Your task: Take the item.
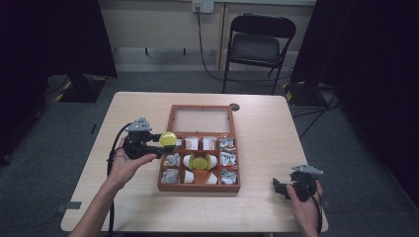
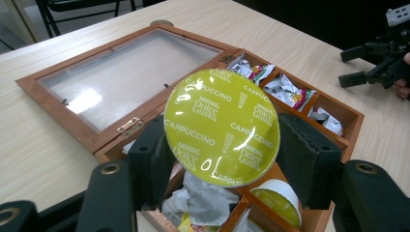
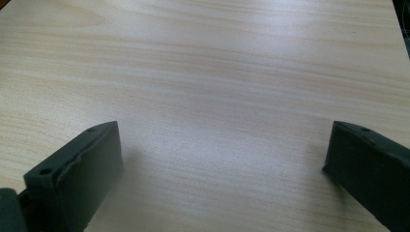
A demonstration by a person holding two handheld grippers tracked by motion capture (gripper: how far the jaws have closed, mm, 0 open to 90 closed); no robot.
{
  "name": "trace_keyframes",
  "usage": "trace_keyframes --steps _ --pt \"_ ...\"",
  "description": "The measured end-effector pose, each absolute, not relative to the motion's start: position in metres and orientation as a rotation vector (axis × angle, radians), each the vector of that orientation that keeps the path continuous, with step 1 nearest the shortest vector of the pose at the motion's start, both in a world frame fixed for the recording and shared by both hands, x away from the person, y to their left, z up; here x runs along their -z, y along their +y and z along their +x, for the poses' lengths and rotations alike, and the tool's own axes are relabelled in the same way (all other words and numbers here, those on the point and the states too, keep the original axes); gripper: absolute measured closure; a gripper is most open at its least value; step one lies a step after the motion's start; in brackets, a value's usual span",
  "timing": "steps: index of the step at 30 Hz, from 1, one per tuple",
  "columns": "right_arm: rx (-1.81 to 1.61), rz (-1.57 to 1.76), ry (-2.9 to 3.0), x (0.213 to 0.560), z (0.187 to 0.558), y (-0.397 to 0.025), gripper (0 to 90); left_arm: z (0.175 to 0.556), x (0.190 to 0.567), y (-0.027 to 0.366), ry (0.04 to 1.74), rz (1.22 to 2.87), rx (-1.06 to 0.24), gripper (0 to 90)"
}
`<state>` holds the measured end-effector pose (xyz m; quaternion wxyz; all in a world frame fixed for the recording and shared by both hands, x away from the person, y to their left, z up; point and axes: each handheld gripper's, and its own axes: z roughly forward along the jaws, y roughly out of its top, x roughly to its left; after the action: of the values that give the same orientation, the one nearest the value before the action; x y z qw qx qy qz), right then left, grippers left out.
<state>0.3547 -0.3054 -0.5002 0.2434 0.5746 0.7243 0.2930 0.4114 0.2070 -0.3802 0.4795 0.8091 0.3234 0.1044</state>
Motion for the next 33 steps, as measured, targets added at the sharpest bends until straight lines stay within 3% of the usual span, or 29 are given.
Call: trace_keyframes --steps 33 --pt "-0.801 1.57 1.979 0.5 0.355 -0.305 0.0 0.427 0.398 0.261 0.976 1.937 -0.35 40.5"
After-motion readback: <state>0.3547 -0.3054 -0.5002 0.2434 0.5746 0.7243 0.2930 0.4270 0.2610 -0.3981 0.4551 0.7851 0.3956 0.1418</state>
